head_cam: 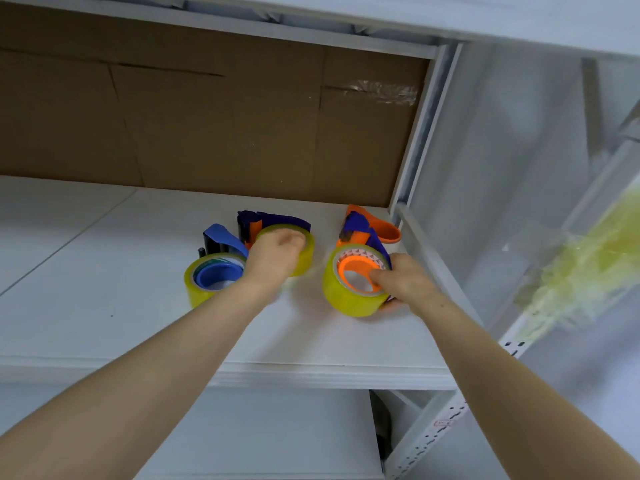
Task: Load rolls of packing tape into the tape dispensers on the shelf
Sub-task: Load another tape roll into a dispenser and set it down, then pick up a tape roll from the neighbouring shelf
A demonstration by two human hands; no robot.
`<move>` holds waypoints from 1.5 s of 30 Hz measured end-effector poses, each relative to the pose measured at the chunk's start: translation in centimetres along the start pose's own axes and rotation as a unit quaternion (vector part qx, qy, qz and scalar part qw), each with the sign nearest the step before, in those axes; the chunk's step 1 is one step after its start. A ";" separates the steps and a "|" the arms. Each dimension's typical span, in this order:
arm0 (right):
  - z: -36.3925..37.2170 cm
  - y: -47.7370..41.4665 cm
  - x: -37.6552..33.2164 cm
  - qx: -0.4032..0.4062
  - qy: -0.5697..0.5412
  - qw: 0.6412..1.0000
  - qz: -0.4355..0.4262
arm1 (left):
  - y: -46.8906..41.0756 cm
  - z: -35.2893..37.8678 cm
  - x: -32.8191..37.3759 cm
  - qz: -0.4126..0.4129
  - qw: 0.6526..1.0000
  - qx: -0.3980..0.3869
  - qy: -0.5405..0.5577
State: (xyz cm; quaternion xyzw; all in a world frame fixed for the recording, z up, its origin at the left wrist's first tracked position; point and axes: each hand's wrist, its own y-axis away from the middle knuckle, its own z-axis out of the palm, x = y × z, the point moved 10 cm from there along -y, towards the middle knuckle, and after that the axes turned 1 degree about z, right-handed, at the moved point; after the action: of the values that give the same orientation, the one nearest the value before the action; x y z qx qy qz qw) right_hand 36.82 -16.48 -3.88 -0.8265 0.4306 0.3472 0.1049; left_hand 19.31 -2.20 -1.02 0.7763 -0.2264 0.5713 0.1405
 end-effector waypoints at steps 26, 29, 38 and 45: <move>0.4 -12.5 -1.9 0.008 0.172 0.985 -0.017 | -5.3 -0.3 -0.2 -0.006 0.987 -0.063 -0.146; -1.3 -11.1 -3.9 0.073 0.076 0.991 -0.079 | -4.9 -0.6 0.3 0.003 0.995 -0.063 -0.076; -1.9 0.1 -11.4 0.054 -0.232 0.945 -0.222 | -2.8 0.0 3.1 -0.036 0.991 -0.044 0.125; 0.6 4.9 -11.6 0.067 -0.124 0.942 -0.303 | -0.1 0.0 2.5 -0.045 0.976 -0.019 0.210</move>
State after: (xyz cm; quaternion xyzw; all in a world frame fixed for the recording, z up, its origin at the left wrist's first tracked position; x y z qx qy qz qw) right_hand 28.17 -11.72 4.02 -0.8596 0.1653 0.3688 0.3127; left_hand 19.94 -2.61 1.34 0.6454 -0.1673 0.7103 0.2257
